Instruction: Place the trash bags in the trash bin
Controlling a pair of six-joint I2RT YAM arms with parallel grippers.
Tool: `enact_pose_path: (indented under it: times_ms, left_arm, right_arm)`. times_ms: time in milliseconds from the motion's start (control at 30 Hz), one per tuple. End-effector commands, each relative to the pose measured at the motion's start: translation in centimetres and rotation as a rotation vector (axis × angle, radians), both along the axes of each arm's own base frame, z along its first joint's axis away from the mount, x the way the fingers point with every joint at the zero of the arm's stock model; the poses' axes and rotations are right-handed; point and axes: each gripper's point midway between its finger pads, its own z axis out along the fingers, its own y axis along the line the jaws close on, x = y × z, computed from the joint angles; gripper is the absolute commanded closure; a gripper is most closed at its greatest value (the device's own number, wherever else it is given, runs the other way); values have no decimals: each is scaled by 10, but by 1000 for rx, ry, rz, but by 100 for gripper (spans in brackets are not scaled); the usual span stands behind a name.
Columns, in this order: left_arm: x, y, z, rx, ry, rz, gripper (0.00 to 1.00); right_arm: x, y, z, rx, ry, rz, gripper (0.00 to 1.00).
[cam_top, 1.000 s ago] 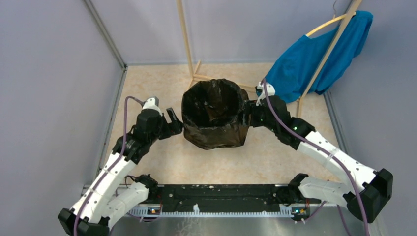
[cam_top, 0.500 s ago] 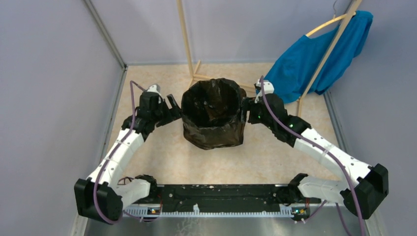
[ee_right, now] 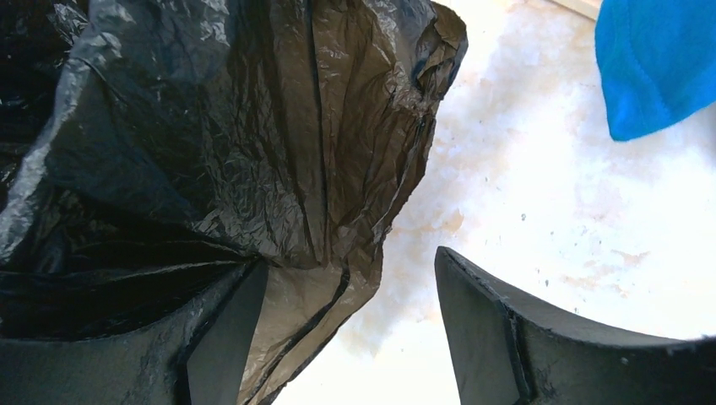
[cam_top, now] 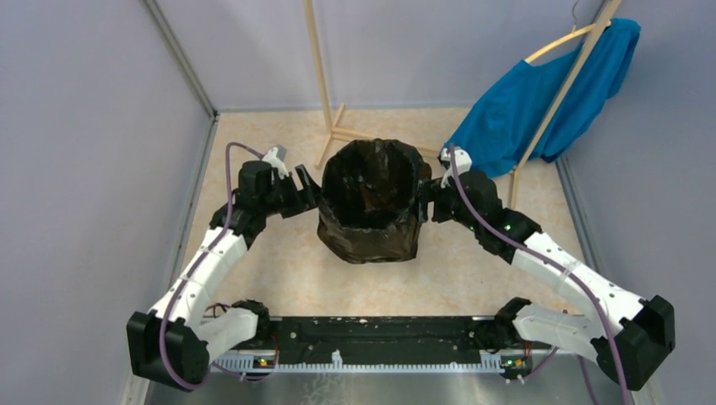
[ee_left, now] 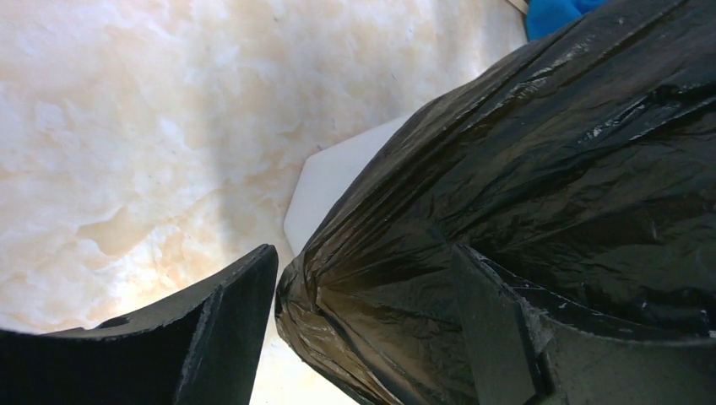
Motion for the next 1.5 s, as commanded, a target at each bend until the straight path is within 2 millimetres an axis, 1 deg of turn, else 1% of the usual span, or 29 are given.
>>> enact_pose_path:
  times_ms: [0, 133, 233, 367, 400, 467, 533, 600, 667, 733, 833, 900, 967, 1000, 1033, 1067, 1133, 1167, 1200, 1233, 1300, 1367, 1467]
  left_arm:
    - [-42, -42, 31, -155, -32, -186, 17]
    - [-66, -50, 34, -190, -21, -209, 18]
    - [-82, -56, 31, -201, -1, -220, 18]
    - [-100, -61, 21, -194, 33, -226, 18]
    - [-102, -60, 16, -188, 45, -220, 18]
    - [-105, -55, 14, -173, 45, -204, 18]
    - [-102, -44, 15, -123, 24, -161, 17]
    - [-97, -25, 15, -43, 5, -79, 15]
    - [-92, -4, 18, 29, -37, 5, 13]
    - [-88, 13, 22, 74, -79, 81, 11]
    - [-87, 29, 32, 112, -124, 142, 8]
    - [-88, 39, 39, 135, -140, 174, 7]
    - [-88, 46, 56, 143, -183, 196, 6]
    - [-88, 49, 69, 143, -218, 203, 5]
    - [-89, 53, 84, 143, -256, 208, 4]
    - [-90, 57, 102, 144, -297, 212, 4]
    - [-95, 63, 147, 147, -393, 203, 2]
    - [-99, 66, 173, 149, -449, 190, 2]
    - [-104, 68, 206, 139, -515, 182, 2]
    - [-108, 70, 226, 142, -557, 168, 2]
    - [-118, 73, 263, 138, -640, 141, 2]
    - [-127, 74, 288, 134, -709, 114, 2]
    - [-136, 75, 312, 124, -795, 96, 2]
  right_arm:
    - [-24, 25, 44, 146, -58, 159, 25]
    - [-42, 21, 53, 166, -26, 197, 25]
    - [-54, 20, 52, 188, 10, 215, 25]
    - [-66, 21, 33, 211, 89, 221, 25]
    - [-68, 21, 27, 212, 108, 223, 25]
    - [-71, 19, 20, 205, 135, 215, 25]
    - [-71, 13, 22, 190, 132, 189, 25]
    - [-68, -1, 26, 159, 123, 121, 22]
    - [-64, -22, 25, 104, 137, 6, 17]
    - [-62, -43, 26, 44, 148, -89, 15]
    - [-66, -70, 31, -19, 149, -191, 13]
    - [-71, -84, 40, -34, 129, -222, 11]
    - [-76, -91, 59, -26, 85, -216, 9]
    - [-80, -94, 70, -21, 64, -207, 7]
    - [-84, -99, 83, -14, 38, -205, 2]
    - [-88, -105, 97, -9, 17, -213, 1]
    - [-98, -121, 129, -4, -33, -229, 1]
    - [-104, -130, 143, -6, -55, -238, 1]
    - [-110, -138, 161, 3, -85, -243, 1]
    - [-118, -145, 185, 28, -128, -239, 1]
    - [-132, -157, 213, 58, -176, -230, 1]
    - [-144, -164, 234, 96, -219, -218, 1]
    - [-156, -169, 255, 154, -279, -196, 1]
